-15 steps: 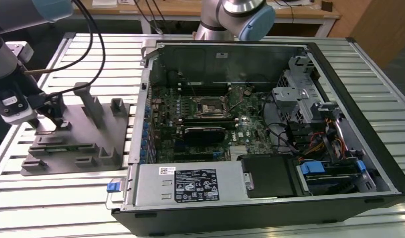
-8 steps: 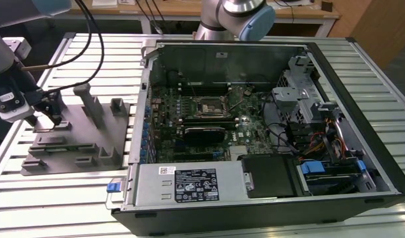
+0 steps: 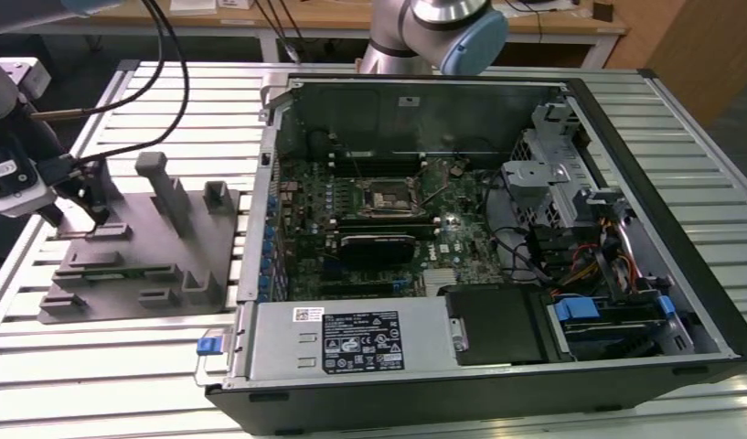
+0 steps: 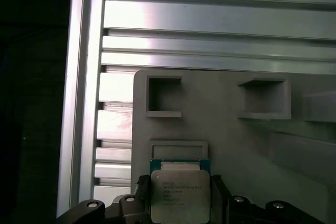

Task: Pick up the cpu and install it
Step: 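Pick up the cpu and move it towards the insertion slot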

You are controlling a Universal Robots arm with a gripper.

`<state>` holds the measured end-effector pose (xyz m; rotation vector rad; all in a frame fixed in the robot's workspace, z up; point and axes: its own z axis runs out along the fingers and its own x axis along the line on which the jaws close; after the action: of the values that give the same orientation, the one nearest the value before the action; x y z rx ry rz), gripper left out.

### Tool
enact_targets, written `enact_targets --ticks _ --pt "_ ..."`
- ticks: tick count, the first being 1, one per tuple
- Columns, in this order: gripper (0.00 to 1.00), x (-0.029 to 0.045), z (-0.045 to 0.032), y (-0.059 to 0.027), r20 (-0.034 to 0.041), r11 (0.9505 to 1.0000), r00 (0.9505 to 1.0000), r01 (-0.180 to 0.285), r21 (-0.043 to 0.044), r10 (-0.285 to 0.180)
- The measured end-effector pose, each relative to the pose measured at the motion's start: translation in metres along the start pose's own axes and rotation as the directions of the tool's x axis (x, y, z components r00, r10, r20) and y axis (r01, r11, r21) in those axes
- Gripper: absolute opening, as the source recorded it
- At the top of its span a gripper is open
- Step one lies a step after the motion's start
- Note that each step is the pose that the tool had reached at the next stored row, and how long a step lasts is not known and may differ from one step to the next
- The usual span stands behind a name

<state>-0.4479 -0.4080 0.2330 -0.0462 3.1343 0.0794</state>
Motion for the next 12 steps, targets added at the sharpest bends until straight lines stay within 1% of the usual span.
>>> enact_targets --ticks 4,6,9,12 --pt "0.54 0.0 -0.0091 0.0005 0.0 1.0 1.0 0.0 -0.0016 0.0" --pt "0.54 -0.0001 -0.0124 0.0006 0.0003 1.0 1.0 0.0 -0.0041 0.0" --pt "0.54 -0.0001 -0.0156 0.0008 0.0003 1.0 1.0 0.0 -0.0078 0.0" --pt "0.54 -0.0001 -0.0179 0.0009 0.0003 1.0 1.0 0.0 -0.0095 0.0"
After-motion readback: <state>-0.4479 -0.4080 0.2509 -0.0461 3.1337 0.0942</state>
